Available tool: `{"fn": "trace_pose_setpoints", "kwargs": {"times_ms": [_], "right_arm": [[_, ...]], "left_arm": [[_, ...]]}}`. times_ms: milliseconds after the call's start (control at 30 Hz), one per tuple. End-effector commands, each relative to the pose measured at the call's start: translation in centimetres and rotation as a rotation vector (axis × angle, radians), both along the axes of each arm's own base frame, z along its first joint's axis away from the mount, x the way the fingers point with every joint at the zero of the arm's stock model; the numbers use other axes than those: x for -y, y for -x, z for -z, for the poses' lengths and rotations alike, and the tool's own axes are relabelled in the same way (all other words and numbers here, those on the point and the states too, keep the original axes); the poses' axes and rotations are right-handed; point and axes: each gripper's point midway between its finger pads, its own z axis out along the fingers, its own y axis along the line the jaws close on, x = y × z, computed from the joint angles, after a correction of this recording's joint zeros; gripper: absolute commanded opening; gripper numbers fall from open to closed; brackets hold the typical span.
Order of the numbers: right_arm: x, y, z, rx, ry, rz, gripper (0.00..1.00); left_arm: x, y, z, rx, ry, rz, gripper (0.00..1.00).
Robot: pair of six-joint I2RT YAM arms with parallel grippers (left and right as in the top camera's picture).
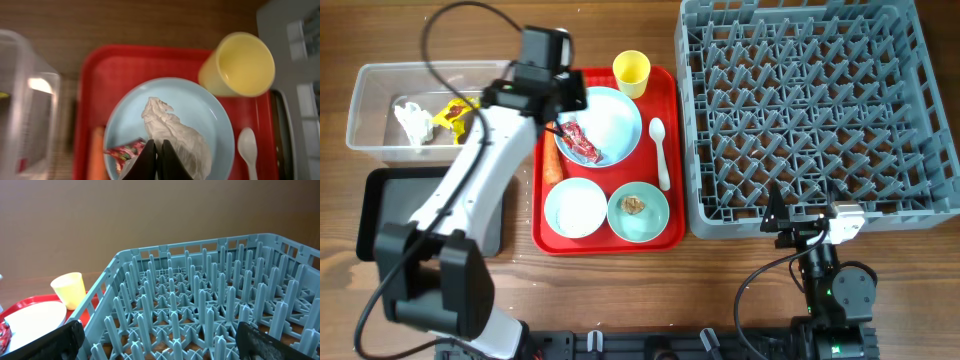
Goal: Sort waste into correct bins and load items into the dishwasher rack
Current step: 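Carry tissue to clear bin and open left gripper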
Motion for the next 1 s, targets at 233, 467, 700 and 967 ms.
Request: {"fn": "trace_pose_setpoints", "kwargs": {"times_ms": [233,467,700,967], "right_arm": [[0.1,0.0,-0.2,0.008,-0.007,0.009,1.00],[0.1,0.0,-0.2,0.008,-0.007,0.009,1.00],[0.1,0.0,-0.2,0.008,-0.007,0.009,1.00],[0.1,0.0,-0.1,0.007,-0.007,0.009,1.00]], "left_arm": [[-16.8,-1.3,-2.7,0.078,0.036,-0.399,0.06],[-19.6,-1.7,2.5,-0.024,0.030,-0.457,0.06],[-19.9,-2.4,3.8,-0.028,0.024,-0.462,0.11],[-20.3,-2.1,4.2,-0.043,0.002,-0.477,0.11]]}}
